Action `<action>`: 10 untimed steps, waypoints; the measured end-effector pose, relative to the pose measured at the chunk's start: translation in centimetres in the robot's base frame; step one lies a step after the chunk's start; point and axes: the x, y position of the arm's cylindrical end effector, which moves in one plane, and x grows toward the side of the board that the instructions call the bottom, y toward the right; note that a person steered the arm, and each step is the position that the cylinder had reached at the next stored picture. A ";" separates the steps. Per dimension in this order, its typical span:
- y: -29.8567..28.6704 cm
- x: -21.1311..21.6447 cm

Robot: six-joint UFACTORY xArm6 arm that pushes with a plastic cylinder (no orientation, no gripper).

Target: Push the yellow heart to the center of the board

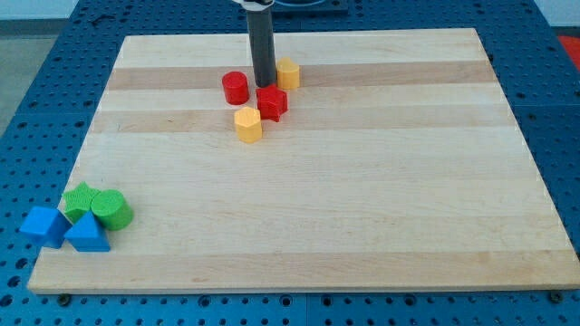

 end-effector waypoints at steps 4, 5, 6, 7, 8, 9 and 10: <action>-0.1 -2.7; -0.1 -4.1; 0.6 -5.2; 3.4 -4.1; 6.7 0.0; 9.4 4.3; 9.4 5.1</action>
